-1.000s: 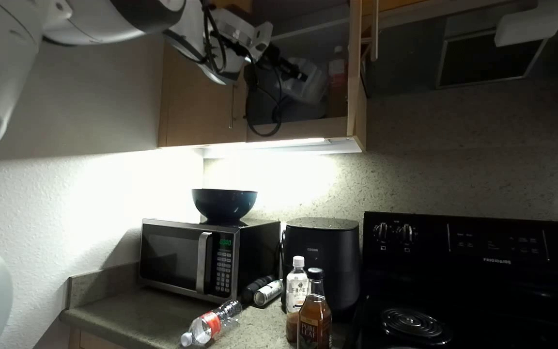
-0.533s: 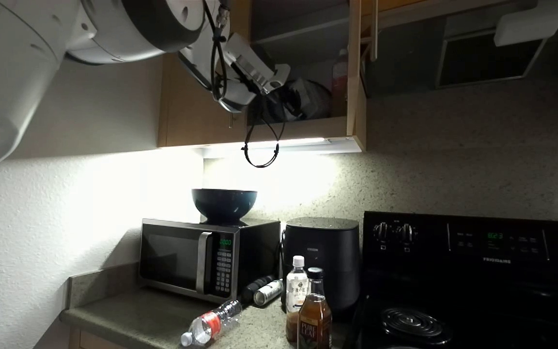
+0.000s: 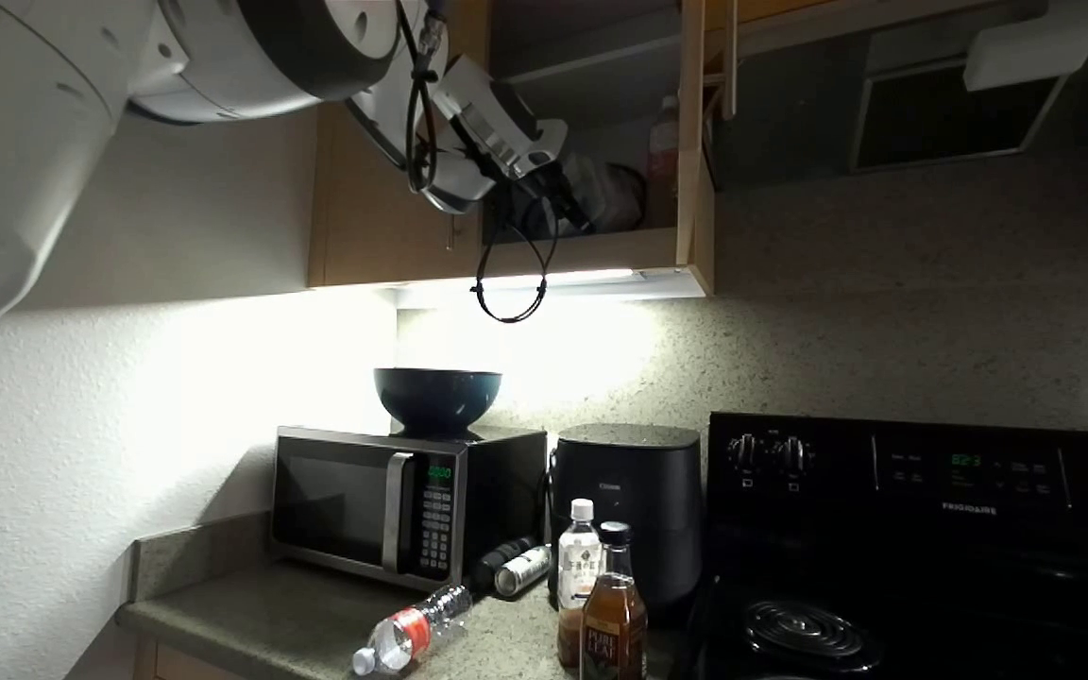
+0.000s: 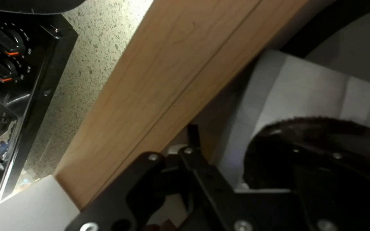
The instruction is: Put the box in the cabinet
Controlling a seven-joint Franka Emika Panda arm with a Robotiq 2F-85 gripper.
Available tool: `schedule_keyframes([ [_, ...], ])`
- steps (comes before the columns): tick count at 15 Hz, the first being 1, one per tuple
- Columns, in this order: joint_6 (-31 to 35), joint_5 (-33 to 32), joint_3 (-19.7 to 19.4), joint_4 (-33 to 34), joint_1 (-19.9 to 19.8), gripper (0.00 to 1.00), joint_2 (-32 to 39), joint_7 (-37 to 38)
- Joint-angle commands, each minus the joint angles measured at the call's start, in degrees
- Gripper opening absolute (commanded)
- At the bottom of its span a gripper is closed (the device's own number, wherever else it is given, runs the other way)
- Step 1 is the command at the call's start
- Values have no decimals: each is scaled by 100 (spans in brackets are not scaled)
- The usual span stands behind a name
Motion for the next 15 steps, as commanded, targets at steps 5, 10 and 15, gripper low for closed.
schedule_keyframes([
  [5, -28, 64, -1, -415, -58, 100, -376, -82],
  [10, -248, 702, 183, -827, -140, 100, -772, -621],
  [15, -672, 1311, 221, -1518, -46, 100, -1532, -1577],
])
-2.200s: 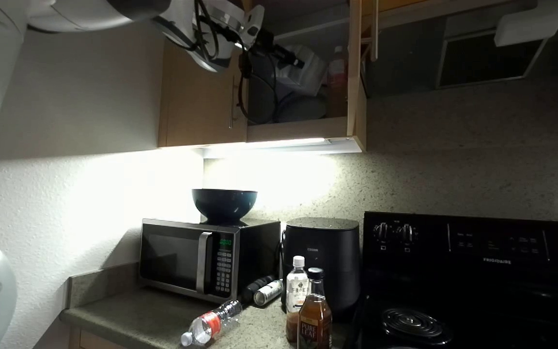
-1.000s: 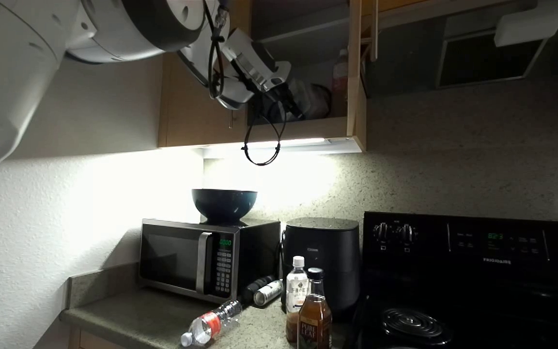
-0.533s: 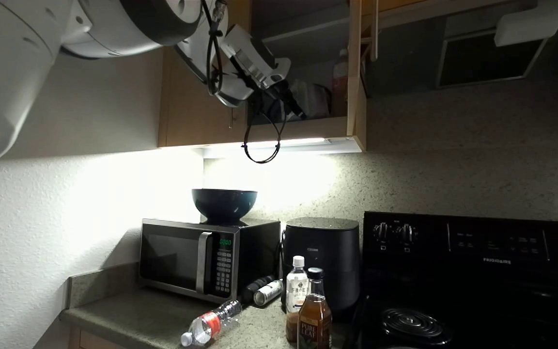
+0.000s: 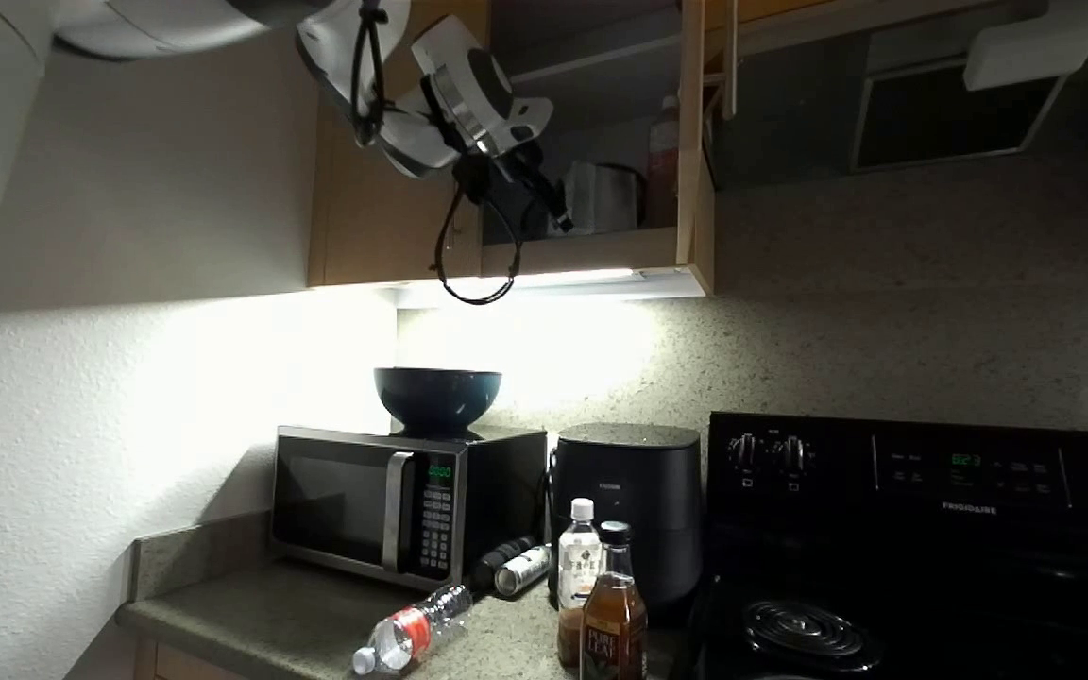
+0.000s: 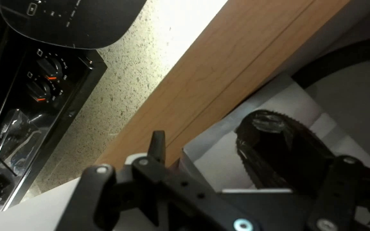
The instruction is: Put the box in the cabinet
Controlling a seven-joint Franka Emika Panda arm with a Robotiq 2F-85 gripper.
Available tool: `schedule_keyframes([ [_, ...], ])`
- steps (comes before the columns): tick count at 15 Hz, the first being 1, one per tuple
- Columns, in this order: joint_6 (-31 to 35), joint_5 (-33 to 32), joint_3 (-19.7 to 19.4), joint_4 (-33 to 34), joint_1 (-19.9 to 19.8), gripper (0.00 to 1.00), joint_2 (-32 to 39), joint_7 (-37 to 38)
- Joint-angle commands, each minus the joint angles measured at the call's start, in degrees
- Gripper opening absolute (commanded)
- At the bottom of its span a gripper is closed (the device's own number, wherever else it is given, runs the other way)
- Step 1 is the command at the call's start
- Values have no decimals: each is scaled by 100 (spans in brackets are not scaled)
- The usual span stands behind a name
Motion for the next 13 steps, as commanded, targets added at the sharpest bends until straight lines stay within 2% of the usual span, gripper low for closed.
schedule_keyframes([
  [1, -88, -4, 1, -800, -22, 100, -792, -231],
  [7, -182, -33, -76, -1242, -13, 100, -1268, -174],
  [8, -346, -140, -68, -1256, -12, 100, -1286, -93],
  [9, -189, -40, -66, -981, 9, 100, -1055, -94],
  [13, -322, -65, -128, -1032, 75, 100, -1102, -101],
])
